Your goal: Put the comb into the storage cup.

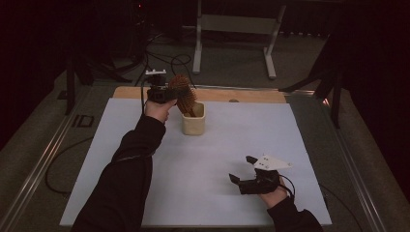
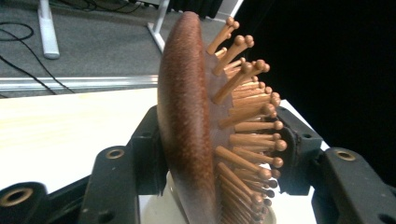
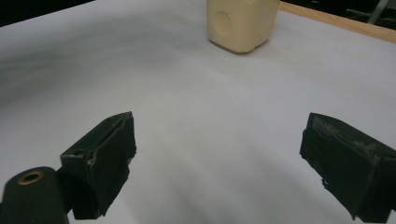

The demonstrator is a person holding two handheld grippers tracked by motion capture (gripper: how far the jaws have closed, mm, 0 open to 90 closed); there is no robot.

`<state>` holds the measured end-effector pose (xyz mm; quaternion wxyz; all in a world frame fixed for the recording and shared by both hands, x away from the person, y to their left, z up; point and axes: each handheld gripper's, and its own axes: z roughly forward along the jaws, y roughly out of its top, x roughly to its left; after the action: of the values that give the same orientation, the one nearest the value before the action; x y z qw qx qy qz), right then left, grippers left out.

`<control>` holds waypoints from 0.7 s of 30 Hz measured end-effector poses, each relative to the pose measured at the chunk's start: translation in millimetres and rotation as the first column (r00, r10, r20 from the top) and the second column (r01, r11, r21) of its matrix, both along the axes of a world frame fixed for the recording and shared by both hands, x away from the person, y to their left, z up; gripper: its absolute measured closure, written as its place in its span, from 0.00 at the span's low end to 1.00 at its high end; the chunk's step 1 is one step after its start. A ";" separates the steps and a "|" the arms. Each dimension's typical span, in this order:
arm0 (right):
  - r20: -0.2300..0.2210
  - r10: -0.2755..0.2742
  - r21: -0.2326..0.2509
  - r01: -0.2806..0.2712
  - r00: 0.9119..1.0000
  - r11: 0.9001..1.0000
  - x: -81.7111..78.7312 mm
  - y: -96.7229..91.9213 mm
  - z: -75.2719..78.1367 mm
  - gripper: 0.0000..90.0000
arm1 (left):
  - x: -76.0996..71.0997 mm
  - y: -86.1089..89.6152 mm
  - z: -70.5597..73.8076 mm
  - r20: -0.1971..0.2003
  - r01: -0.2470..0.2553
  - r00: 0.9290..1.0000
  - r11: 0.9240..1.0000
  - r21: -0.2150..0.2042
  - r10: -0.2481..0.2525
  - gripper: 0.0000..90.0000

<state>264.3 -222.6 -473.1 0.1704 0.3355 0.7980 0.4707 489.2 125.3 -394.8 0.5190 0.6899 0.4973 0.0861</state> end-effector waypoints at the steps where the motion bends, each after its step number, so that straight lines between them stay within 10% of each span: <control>1: 0.002 0.001 0.001 -0.001 1.000 1.000 0.1 -0.1 0.1 0.11 | -0.4 0.0 0.7 0.004 -0.001 1.000 1.000 0.006 0.001 0.49; 11: 0.002 0.002 0.005 -0.002 1.000 1.000 0.4 -0.5 0.3 0.11 | -3.2 5.2 8.3 0.021 0.021 1.000 1.000 -0.016 -0.020 0.24; 21: -0.006 -0.009 0.011 0.009 1.000 1.000 0.7 -1.3 0.4 0.11 | -8.6 0.4 11.9 0.047 0.093 0.994 0.993 0.068 -0.096 0.00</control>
<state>265.0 -224.0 -472.7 0.1682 0.3414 0.7945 0.4733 480.6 125.7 -382.9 0.5118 0.7269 0.4478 0.0952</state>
